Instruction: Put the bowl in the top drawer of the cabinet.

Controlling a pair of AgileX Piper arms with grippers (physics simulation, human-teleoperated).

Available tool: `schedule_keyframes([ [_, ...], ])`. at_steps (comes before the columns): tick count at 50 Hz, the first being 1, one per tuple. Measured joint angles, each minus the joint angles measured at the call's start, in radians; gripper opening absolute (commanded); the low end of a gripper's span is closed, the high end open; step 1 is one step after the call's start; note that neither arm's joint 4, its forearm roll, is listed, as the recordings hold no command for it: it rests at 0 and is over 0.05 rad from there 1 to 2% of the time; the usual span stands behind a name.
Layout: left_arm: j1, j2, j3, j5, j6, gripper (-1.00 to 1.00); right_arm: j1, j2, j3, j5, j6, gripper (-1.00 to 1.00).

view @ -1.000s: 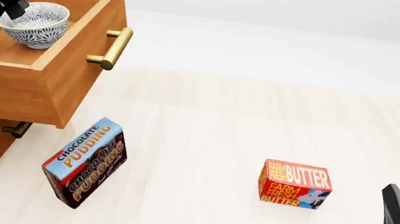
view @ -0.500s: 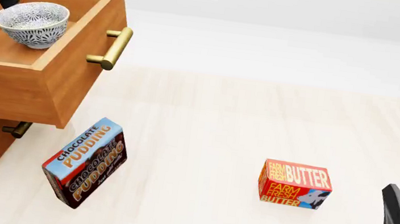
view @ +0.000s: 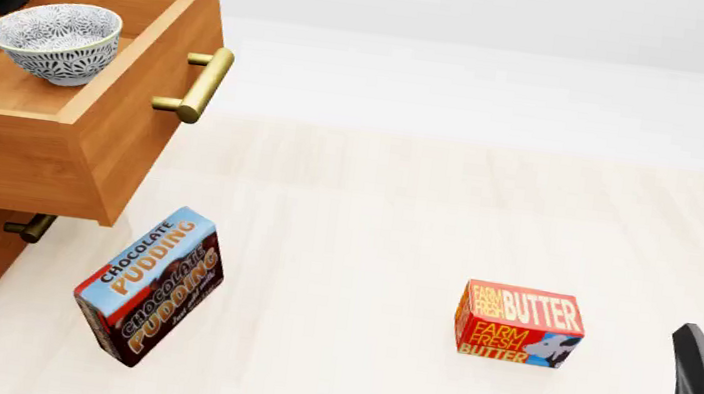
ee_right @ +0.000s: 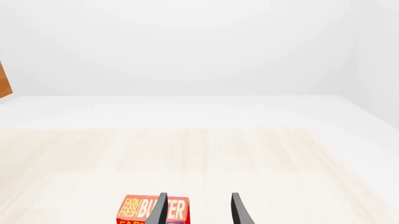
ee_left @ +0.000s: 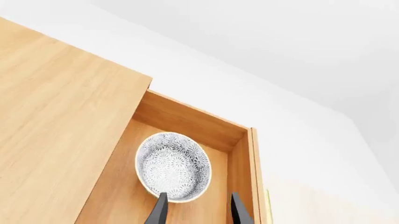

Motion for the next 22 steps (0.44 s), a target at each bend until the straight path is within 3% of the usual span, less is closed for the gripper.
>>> schedule_keyframes([
  [22,-0.034,-0.107,0.037,0.048,0.027,1.00,0.000,0.000,0.000,0.000,0.000,1.00],
])
